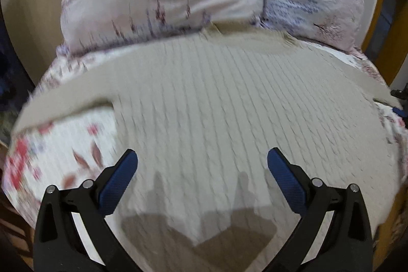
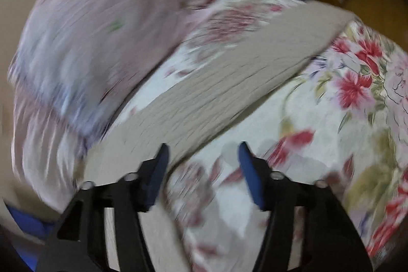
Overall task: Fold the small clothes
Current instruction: 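Grasp the sweater sleeve cuff with the right tool and lift it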
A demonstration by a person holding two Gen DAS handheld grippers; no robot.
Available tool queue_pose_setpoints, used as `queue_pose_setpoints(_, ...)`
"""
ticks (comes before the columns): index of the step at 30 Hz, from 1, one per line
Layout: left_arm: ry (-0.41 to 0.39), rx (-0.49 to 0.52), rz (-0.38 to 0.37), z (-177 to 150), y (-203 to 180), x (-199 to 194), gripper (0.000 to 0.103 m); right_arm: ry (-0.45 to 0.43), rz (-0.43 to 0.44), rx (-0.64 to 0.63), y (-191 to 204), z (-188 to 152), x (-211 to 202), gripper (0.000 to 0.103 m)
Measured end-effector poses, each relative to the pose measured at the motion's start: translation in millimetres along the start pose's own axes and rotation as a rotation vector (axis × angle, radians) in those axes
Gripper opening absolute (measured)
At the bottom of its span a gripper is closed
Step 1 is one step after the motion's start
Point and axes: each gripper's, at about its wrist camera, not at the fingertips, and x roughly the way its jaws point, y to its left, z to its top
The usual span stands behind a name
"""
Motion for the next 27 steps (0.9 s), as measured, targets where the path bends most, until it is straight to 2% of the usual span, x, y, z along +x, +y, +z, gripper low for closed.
queue_pose_setpoints(3,-0.040,0.033,0.036,16,0,4,0.101,0.018,-0.010,0.098,-16,17,17,0.050)
queue_pose_setpoints(6,-0.051,0.047,0.018,29,2,9,0.101,0.002,-0.020,0.168,-27,27,28,0.046)
queue_pose_setpoints(9,-0.034,0.049,-0.031,41,5,19,0.101,-0.025,-0.024,0.211,-32,32,29,0.042)
queue_pose_setpoints(14,-0.047,0.034,-0.107,52,8,30,0.101,-0.103,-0.060,0.259,-49,43,30,0.027)
queue_pose_setpoints(15,-0.050,0.030,-0.121,53,9,32,0.101,-0.112,-0.063,0.257,-51,43,30,0.026)
queue_pose_setpoints(19,-0.065,0.000,-0.178,56,13,40,0.101,-0.145,-0.099,0.223,-55,41,27,0.012)
queue_pose_setpoints(22,-0.082,-0.026,-0.212,57,18,43,0.101,-0.176,-0.119,0.140,-44,41,24,0.010)
queue_pose_setpoints(24,-0.100,-0.040,-0.230,58,21,43,0.101,-0.230,-0.113,0.064,-26,41,14,0.010)
queue_pose_setpoints(27,-0.124,-0.074,-0.263,59,27,44,0.101,-0.285,-0.069,-0.056,10,37,-2,0.010)
